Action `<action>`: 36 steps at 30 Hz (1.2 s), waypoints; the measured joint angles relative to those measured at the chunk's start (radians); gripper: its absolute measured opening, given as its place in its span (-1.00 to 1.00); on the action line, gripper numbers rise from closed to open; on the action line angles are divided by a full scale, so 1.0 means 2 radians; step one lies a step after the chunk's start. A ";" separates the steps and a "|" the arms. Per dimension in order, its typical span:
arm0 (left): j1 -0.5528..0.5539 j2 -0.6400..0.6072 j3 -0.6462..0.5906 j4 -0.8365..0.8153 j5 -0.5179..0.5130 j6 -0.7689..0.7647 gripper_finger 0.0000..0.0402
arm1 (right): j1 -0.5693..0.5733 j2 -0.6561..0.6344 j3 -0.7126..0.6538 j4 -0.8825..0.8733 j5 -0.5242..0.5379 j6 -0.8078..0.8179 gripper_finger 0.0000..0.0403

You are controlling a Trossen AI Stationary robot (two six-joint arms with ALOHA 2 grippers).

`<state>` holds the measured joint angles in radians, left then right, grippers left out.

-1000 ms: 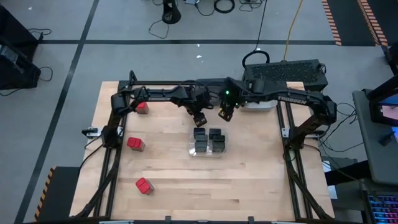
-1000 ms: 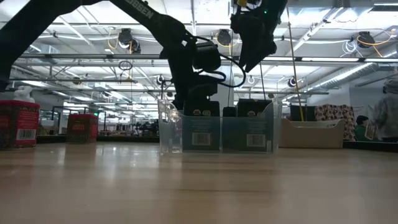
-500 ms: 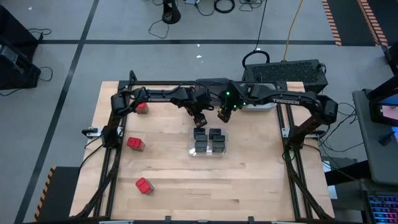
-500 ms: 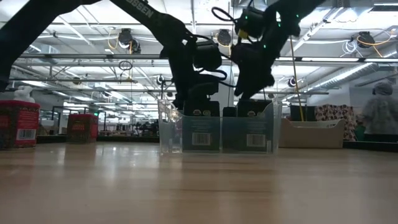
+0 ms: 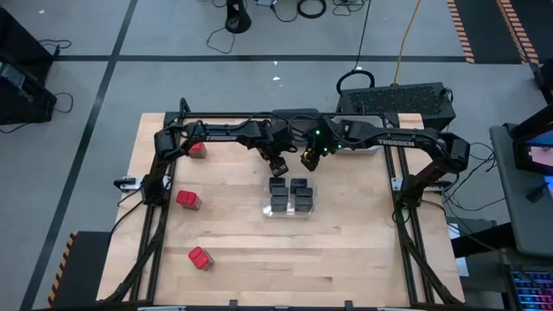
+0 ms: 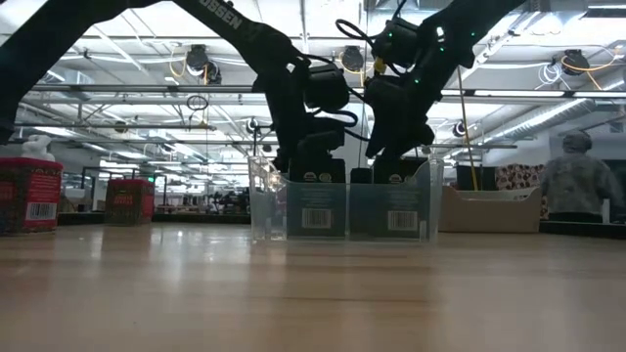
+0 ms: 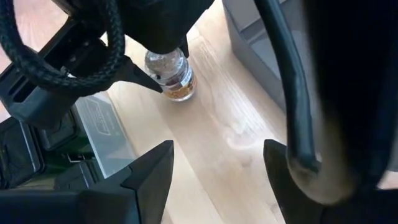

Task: Sort spices by type
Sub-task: Put the brown seasoning into the gray bin

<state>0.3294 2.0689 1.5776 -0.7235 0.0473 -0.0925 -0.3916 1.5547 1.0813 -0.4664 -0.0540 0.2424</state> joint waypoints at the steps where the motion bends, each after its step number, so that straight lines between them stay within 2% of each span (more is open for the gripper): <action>1: 0.000 0.000 0.000 0.001 0.000 0.000 0.01 | 0.000 0.000 0.000 0.000 0.000 0.000 0.15; 6: 0.000 0.000 0.000 0.002 0.002 0.012 0.07 | 0.000 0.000 0.000 0.000 0.000 0.000 0.15; 17: 0.000 0.000 0.000 0.004 0.002 0.016 0.36 | -0.003 0.000 0.000 0.000 0.000 -0.013 0.15; 30: 0.006 -0.026 -0.001 -0.005 0.013 0.032 0.38 | -0.003 0.000 0.000 0.002 0.000 -0.014 0.15; 36: 0.024 -0.060 -0.001 -0.007 -0.009 0.037 0.38 | -0.003 0.001 -0.001 -0.003 0.000 -0.012 0.15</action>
<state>0.3781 1.9489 1.5764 -0.7382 0.0284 -0.0184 -0.3985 1.5558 1.0798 -0.4729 -0.0544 0.2176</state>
